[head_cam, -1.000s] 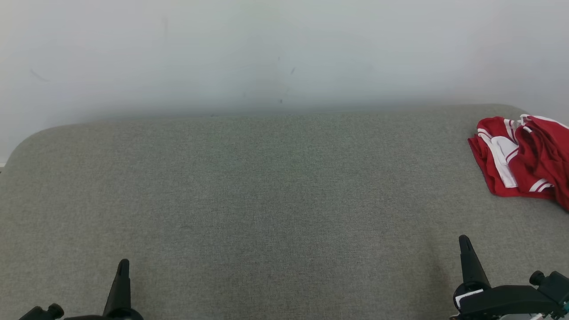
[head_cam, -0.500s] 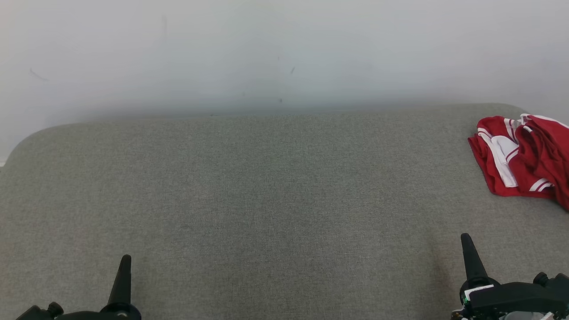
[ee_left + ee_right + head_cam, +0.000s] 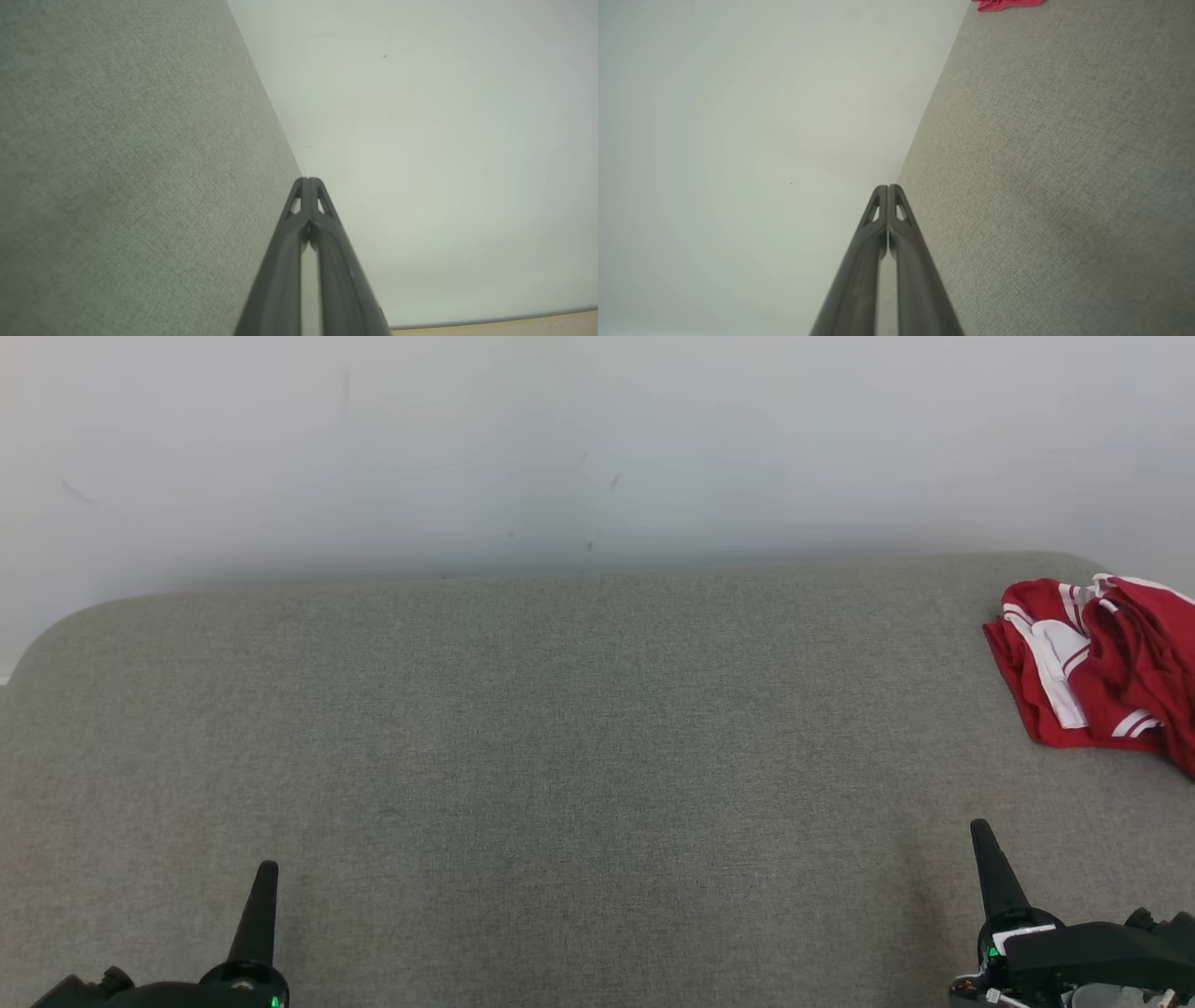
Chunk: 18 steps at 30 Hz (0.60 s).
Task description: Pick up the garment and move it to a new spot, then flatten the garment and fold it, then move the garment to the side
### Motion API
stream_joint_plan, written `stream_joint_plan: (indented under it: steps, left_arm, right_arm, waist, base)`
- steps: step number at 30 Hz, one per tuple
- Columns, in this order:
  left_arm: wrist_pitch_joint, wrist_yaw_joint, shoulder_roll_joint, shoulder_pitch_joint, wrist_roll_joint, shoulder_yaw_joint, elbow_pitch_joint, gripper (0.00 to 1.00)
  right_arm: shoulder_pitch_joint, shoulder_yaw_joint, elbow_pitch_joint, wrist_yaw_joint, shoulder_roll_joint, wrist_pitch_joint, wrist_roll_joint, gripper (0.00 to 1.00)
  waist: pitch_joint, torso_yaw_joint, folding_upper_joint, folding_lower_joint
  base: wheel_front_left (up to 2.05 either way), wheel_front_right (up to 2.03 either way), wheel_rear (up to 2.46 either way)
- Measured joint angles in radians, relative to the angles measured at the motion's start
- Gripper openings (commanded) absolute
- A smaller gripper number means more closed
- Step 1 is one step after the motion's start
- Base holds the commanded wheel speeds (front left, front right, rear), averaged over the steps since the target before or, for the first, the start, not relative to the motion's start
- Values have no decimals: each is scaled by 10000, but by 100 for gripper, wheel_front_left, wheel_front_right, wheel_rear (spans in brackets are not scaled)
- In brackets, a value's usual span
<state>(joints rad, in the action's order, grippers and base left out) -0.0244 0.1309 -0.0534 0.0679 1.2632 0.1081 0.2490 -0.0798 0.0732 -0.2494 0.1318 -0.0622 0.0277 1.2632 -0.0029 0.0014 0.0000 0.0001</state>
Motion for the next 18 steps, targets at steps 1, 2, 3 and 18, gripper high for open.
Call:
stream_joint_plan:
  steps: [1,2,3,18]
  left_arm:
    - [-19,0,0,17,100,2,0,0]
    - [-27,0,2,31,228,2,-2,0]
    - [-69,0,2,42,309,4,-2,0]
    - [-422,0,10,151,1597,21,-6,0]
  right_arm:
    - [-7,13,2,0,4,21,79,0]
    - [-14,23,2,0,4,50,151,0]
    - [-20,31,4,0,8,79,244,0]
    - [-110,194,12,0,56,420,1588,0]
  waist:
    - [1,0,0,0]
    - [3,-1,0,0]
    - [4,-1,0,0]
    - [25,-6,0,0]
  base:
    - [0,0,0]
    - [0,0,0]
    - [0,0,0]
    - [0,0,0]
